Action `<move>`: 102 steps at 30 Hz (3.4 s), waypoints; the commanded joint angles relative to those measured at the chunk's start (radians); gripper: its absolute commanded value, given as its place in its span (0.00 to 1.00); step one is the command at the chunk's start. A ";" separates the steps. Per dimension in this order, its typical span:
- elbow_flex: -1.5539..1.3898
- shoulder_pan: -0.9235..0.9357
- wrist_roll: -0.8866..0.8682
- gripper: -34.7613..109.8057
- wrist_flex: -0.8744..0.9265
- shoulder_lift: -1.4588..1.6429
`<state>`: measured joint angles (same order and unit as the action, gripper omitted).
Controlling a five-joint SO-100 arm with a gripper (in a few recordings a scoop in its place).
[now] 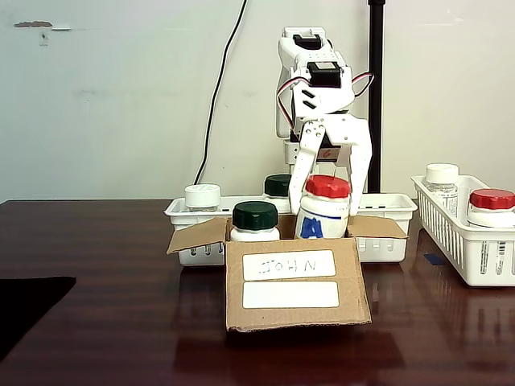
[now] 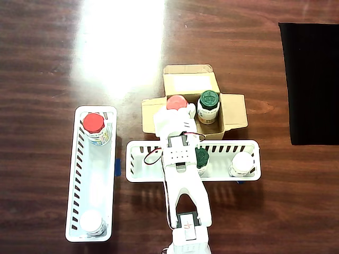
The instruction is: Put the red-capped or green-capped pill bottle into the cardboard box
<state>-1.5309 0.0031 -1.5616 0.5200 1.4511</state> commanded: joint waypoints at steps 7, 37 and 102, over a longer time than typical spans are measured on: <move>0.078 -0.006 -0.014 0.60 0.077 0.146; 0.181 0.029 -0.049 0.72 0.066 0.028; -0.578 -0.103 -0.011 0.24 0.971 1.499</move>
<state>-2.0371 -0.0583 -1.5769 1.5232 2.9008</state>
